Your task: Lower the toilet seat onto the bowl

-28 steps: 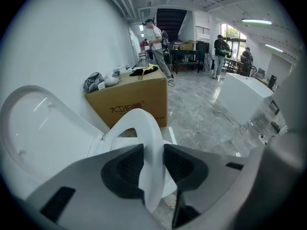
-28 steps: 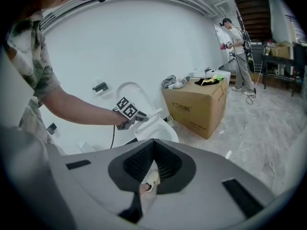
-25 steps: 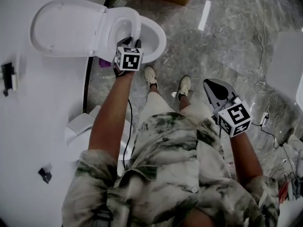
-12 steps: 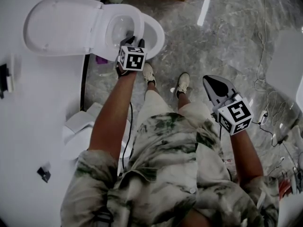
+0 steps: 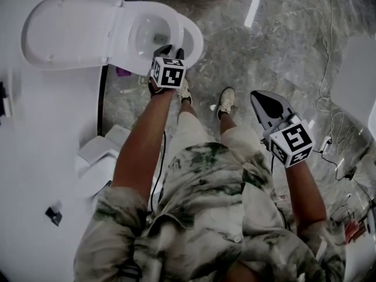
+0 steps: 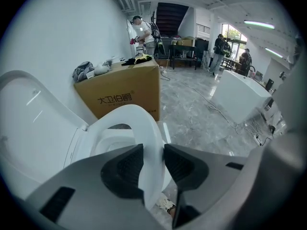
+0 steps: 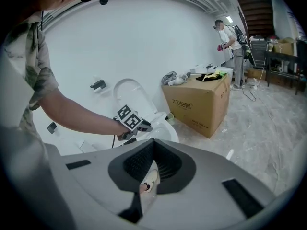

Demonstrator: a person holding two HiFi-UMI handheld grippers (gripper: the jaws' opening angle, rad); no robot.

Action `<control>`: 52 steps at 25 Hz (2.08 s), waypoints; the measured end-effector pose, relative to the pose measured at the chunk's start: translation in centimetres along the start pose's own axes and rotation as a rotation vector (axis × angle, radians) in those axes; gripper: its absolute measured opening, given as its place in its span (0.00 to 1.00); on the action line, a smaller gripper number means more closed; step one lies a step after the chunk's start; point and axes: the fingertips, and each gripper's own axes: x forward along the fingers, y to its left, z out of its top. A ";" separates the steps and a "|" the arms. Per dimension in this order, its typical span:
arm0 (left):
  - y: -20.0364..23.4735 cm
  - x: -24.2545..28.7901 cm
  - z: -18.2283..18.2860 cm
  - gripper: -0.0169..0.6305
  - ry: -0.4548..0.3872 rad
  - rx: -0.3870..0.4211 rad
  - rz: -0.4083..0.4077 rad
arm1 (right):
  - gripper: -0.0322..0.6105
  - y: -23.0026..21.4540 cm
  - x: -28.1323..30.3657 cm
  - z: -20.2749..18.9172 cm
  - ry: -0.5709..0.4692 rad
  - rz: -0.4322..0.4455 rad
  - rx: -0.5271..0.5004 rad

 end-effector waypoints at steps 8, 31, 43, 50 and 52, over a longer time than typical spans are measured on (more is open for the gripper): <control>-1.4 2.1 -0.8 0.26 0.022 -0.013 -0.010 | 0.09 -1.4 0.8 -1.0 0.012 0.002 0.013; -4.0 9.5 -3.9 0.25 0.090 -0.026 -0.036 | 0.08 -5.6 4.2 -3.9 0.074 0.008 0.038; -4.7 12.9 -5.5 0.25 0.119 -0.030 -0.044 | 0.09 -6.6 6.5 -5.0 0.096 0.023 0.046; -5.2 14.9 -6.6 0.24 0.138 -0.037 -0.052 | 0.09 -6.9 7.4 -6.0 0.113 0.032 0.056; -5.4 15.6 -6.9 0.24 0.144 -0.036 -0.055 | 0.09 -7.0 7.6 -6.4 0.120 0.033 0.059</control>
